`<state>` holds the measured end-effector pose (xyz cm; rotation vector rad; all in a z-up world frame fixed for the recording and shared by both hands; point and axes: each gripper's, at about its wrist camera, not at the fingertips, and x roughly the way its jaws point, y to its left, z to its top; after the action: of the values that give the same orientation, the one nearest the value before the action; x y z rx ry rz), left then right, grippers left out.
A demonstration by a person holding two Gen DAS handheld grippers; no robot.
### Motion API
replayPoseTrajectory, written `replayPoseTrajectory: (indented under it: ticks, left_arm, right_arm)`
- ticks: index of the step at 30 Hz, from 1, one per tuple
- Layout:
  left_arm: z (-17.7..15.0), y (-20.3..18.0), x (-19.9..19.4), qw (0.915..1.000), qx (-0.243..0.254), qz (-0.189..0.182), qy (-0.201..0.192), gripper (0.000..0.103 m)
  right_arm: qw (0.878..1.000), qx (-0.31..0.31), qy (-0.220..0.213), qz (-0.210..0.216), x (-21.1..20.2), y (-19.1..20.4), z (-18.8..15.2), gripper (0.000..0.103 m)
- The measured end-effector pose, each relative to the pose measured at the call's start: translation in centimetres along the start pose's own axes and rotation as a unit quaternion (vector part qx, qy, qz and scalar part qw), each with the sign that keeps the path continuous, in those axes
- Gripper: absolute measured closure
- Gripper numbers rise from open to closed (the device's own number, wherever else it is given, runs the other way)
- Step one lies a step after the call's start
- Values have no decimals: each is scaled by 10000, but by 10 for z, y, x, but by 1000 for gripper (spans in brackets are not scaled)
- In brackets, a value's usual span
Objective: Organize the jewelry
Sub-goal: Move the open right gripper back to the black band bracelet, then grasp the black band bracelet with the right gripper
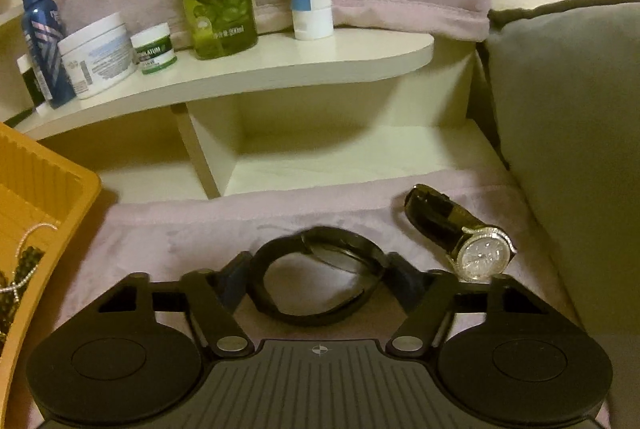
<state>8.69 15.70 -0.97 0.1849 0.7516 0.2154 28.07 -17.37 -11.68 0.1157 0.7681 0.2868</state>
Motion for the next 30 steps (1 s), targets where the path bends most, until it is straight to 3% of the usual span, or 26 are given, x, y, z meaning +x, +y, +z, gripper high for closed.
replayPoseTrajectory:
  ticks: [2, 7, 21, 30]
  left_arm:
    - [0, 0, 0, 10000, 0, 0, -1, 100]
    - [0, 0, 0, 10000, -6, -3, -3, 100]
    - [0, 0, 0, 10000, 12, -22, -24, 99]
    - [1, -1, -1, 10000, 19, -20, -36, 99]
  right_arm:
    - [10000, -19, -3, 16, -2, 0, 0, 60]
    - [10000, -90, -4, 19, -9, 3, -4, 70]
    - [9990, -257, -144, 343, -59, 15, -32, 71]
    - [9919, -480, -492, 1065, -103, 56, -24, 71]
